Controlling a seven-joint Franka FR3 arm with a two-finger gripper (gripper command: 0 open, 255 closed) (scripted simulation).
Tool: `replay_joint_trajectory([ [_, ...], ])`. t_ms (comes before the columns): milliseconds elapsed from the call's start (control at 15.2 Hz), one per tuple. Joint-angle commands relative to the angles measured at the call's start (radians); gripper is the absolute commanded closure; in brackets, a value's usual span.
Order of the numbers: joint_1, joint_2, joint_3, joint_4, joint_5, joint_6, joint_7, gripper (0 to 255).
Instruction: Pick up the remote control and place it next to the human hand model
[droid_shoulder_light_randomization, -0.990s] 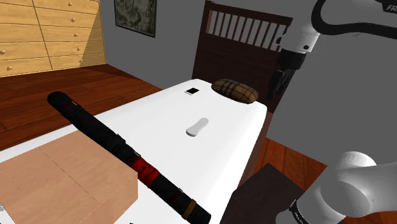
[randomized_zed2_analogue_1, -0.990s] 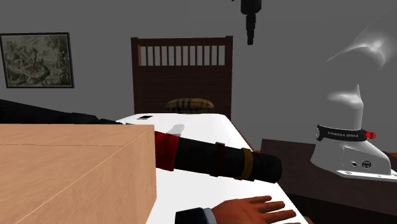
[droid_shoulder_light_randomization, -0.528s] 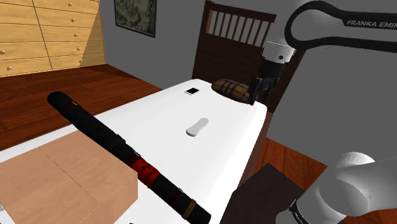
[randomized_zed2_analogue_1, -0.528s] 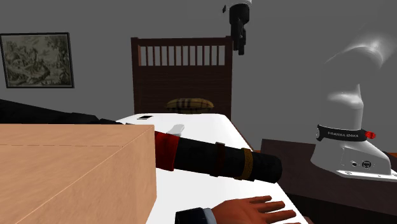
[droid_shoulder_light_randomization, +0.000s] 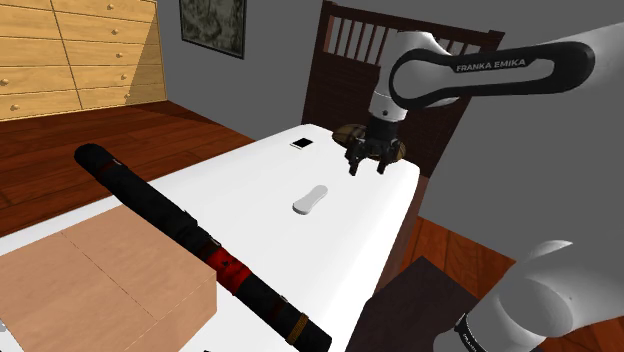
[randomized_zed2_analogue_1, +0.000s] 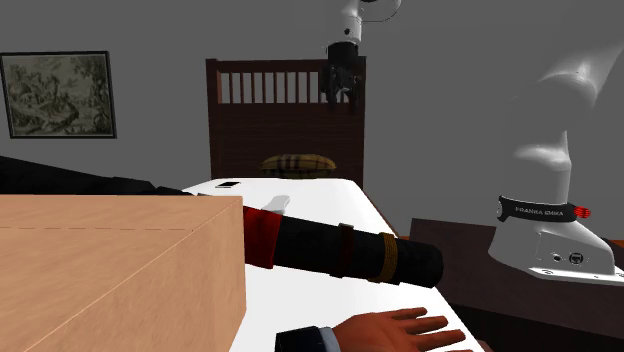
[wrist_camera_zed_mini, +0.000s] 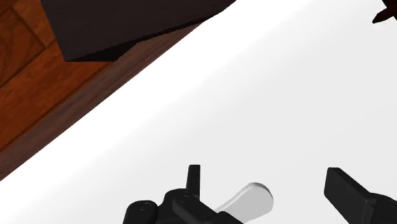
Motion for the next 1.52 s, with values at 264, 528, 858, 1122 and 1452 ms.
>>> replay_joint_trajectory([
  [264, -0.044, 0.214, 0.044, 0.060, -0.022, 0.160, 0.210, 0],
  [528, -0.063, 0.363, 0.055, 0.124, -0.056, 0.246, 0.352, 0],
  [858, -0.071, 0.550, 0.042, 0.229, -0.106, 0.329, 0.521, 0],
  [1122, -0.066, 0.695, 0.013, 0.328, -0.137, 0.376, 0.642, 0],
  [1452, -0.056, 0.869, -0.036, 0.469, -0.153, 0.416, 0.771, 0],
])
